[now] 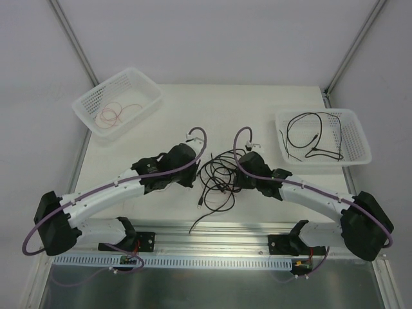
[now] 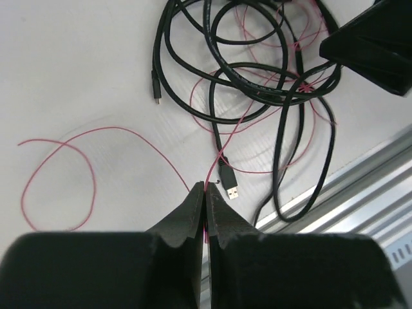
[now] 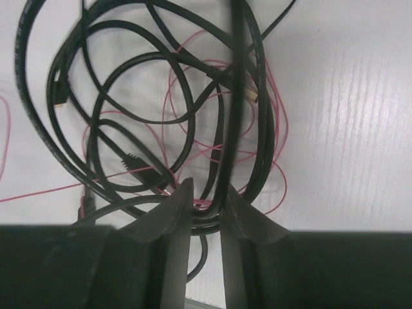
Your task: Untangle the cables
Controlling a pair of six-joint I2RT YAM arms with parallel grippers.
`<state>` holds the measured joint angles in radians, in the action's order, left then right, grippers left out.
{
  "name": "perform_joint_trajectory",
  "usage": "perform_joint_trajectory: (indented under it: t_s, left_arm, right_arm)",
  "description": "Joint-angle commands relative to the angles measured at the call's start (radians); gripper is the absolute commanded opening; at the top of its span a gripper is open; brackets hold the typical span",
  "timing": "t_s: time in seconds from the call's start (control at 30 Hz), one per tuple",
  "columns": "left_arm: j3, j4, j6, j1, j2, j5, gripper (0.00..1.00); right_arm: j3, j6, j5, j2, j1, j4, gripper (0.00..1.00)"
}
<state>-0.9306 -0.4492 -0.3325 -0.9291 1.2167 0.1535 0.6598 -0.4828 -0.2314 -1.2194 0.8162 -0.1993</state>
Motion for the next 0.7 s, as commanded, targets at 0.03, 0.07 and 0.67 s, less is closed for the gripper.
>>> perform_joint_trajectory:
  t_s: [0.03, 0.07, 0.67]
  left_arm:
    - [-0.023, -0.113, -0.065, 0.100, -0.143, 0.014, 0.00]
    - [-0.042, -0.130, -0.065, 0.136, -0.164, -0.017, 0.00]
    - [-0.608, -0.381, 0.056, 0.553, -0.243, 0.163, 0.00]
  right_arm:
    - [0.043, -0.065, -0.094, -0.049, 0.001, 0.032, 0.13]
    - [0.040, -0.068, -0.106, -0.046, 0.000, 0.020, 0.03]
    - [-0.058, 0.062, -0.283, 0.330, -0.229, -0.267, 0.01]
